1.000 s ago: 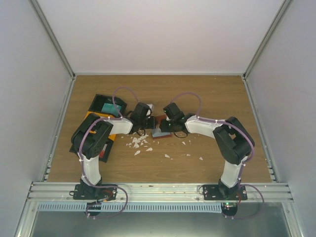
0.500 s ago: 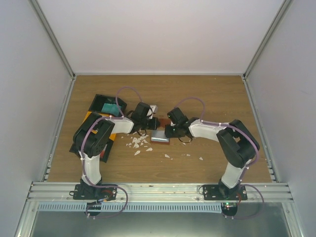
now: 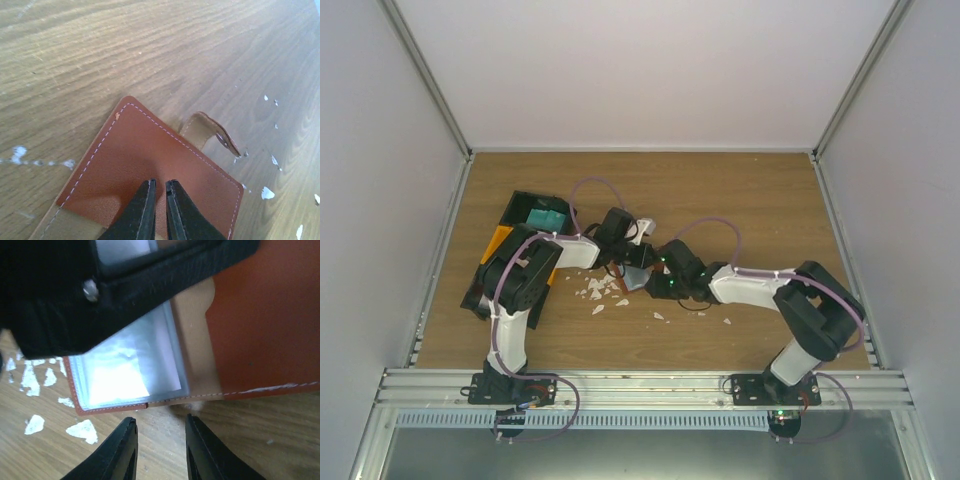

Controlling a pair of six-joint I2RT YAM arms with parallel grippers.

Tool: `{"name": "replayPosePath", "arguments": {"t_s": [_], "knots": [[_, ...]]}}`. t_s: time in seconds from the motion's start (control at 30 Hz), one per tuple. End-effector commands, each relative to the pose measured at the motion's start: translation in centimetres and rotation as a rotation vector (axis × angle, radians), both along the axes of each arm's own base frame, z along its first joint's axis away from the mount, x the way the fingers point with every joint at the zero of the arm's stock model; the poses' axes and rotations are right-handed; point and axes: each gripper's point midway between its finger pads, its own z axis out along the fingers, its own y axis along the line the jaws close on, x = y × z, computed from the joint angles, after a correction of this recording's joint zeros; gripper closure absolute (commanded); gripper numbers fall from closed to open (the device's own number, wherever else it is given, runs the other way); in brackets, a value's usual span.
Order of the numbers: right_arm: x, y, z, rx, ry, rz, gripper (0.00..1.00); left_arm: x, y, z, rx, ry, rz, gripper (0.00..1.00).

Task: Put the credit cards into the card holder
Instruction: Open the card holder at the center of the board.

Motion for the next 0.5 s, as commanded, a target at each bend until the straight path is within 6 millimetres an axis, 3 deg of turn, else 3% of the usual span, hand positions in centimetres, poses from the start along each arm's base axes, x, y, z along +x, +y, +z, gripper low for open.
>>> {"name": "replayPosePath", "arguments": {"t_s": [0.0, 0.1, 0.23, 0.47], "knots": [[1.7, 0.1, 4.4, 0.103, -0.128, -0.091, 0.72, -2.4, -0.3, -1.8, 0.006, 0.077, -0.079, 0.89], [1.8, -1.5, 6.4, 0.086, -0.195, -0.123, 0.7, -2.8, -0.6, -1.2, -0.012, 0.074, -0.107, 0.89], [2.5, -3.7, 7.1, 0.013, -0.224, -0.162, 0.7, -3.5, -0.9, 0.0, -0.051, 0.077, -0.143, 0.9], [3.3, -3.7, 6.4, -0.015, -0.205, -0.144, 0.75, -3.1, -1.0, 3.5, -0.08, 0.044, -0.12, 0.88]]}}
